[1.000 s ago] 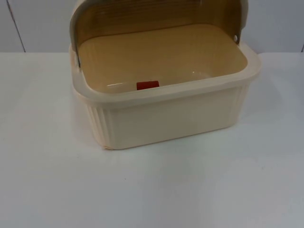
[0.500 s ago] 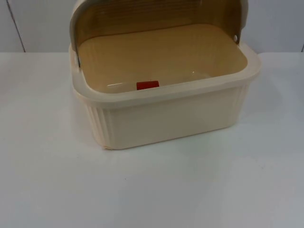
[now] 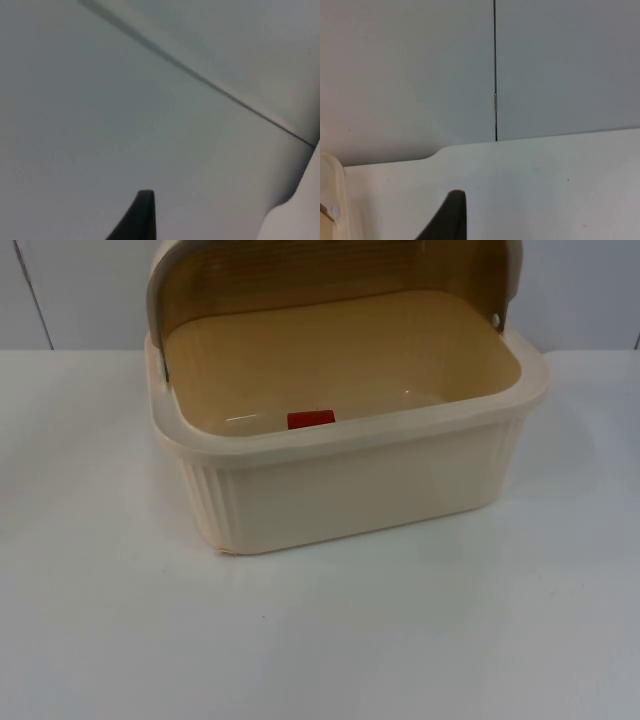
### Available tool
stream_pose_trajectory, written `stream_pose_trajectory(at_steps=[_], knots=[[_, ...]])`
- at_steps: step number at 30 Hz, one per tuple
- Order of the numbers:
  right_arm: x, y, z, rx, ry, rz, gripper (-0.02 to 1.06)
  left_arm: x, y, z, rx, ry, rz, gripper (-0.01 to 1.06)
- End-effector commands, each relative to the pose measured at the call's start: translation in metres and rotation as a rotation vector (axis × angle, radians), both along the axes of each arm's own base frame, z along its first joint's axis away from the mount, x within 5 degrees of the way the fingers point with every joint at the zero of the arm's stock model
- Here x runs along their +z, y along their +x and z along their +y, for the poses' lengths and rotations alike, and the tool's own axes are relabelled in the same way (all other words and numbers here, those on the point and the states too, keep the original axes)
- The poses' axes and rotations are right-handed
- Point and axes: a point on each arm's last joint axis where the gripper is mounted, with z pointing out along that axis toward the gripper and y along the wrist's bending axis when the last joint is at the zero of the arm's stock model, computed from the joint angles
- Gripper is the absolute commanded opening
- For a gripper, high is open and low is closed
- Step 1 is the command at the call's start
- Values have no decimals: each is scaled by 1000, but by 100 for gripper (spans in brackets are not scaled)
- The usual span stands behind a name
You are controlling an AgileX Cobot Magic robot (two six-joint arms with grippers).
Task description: Open the box lid with the left hand, place the block into the box with the right hand, then close the box lid with the left hand.
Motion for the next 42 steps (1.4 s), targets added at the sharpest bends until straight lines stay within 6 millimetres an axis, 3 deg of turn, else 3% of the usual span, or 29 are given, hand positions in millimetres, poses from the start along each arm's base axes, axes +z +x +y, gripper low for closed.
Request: stream_pose_trajectory(at_steps=[1,5,11,13,15,17,19,21,23,26,33,42], knots=[[0,-2,-1,-4,-3,3,105,-3,1,-15,-68,70,-53,104],[0,-2,-1,-4,-3,3,105,-15,2,-35,-117,86,-80,104],[0,-2,-1,0,-12,3,105,-25,3,-42,-130,88,-58,95],[0,-2,-1,2,-16,2,105,-26,3,-43,-131,80,-54,81],[0,-2,-1,2,-16,0,105,-25,3,-44,-130,72,-58,56],[0,-1,-2,1,-16,-2,105,-25,3,-44,-130,72,-58,52],[0,-1,-2,1,-16,-2,105,-25,3,-44,-124,40,-44,24],[0,-1,-2,1,-16,-2,105,-25,2,-46,-103,-46,-7,5],[0,-1,-2,1,-16,-2,105,-25,2,-47,-97,-75,5,0],[0,-1,-2,1,-16,-2,105,-26,0,-48,-78,-157,61,0],[0,-2,-1,2,-16,1,105,-34,-4,-47,-87,-128,151,0],[0,-2,-1,1,-13,0,105,-45,-4,-45,-243,-98,220,0]])
